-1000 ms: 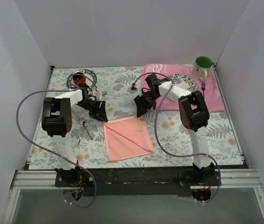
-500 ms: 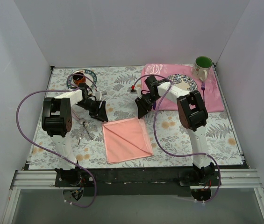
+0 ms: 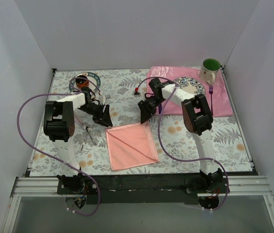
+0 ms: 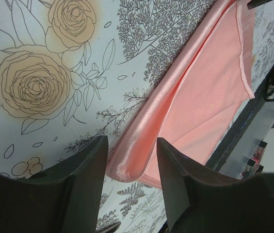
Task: Fold the napkin into a case and place the utensils inside
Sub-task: Pick up the upper triangle-folded napkin.
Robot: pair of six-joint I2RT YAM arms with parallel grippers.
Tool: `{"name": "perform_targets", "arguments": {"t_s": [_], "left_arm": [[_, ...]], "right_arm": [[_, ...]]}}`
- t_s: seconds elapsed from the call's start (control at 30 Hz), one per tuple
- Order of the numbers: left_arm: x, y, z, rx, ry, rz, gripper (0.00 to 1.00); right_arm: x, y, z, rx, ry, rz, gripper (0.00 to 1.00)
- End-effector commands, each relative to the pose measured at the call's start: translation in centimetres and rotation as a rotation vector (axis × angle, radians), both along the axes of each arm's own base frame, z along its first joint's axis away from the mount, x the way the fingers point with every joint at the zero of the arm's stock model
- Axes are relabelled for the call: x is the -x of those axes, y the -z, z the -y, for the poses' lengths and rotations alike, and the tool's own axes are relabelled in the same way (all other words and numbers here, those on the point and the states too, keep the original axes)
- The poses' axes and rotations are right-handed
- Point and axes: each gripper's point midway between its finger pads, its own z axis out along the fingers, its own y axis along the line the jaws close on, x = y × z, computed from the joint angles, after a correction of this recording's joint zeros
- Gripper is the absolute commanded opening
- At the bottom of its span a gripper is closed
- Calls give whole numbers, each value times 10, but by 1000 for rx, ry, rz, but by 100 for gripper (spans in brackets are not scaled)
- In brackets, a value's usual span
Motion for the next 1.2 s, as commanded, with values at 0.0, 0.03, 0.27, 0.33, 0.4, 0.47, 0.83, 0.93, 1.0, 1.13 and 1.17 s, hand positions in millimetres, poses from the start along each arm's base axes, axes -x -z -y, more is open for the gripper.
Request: {"name": "perform_targets", "arguments": {"t_s": [0.0,0.03,0.27,0.33,0.4,0.47,0.83,0.93,1.0,1.13,1.17], "left_arm": [[-4,9,-5,-34,13,19,45],[-4,10,-5,-36,13,18,45],[-6,9,-6,-22,-4,4,45],[-5,6,-7,-12,-11,-1,45],[-4,6,-7,-9,-13,-4,45],[-3,5,-7,-7,-12,-3,45],[13,-1,-11,6,38,-17,46],[21,0,-11,18,70,-39,46],[21,0,-12,14,78,-32,45],[23,4,-15,-3,78,-44,42],[24,5,-15,-5,75,-44,42]], "right_arm": [[0,-1,-8,-15,-13,-19,48],[1,3,-7,-10,-16,-25,48],[10,18,1,21,-69,-26,36],[10,18,2,20,-82,-15,35],[15,16,2,10,-93,-36,34],[19,13,2,3,-108,-46,30],[17,-2,-5,-39,-112,-34,1],[14,-8,-6,-40,-101,-16,1],[12,-13,-7,-46,-97,1,1],[8,-18,-9,-56,-87,29,1],[8,-19,-9,-59,-86,31,1]]}}
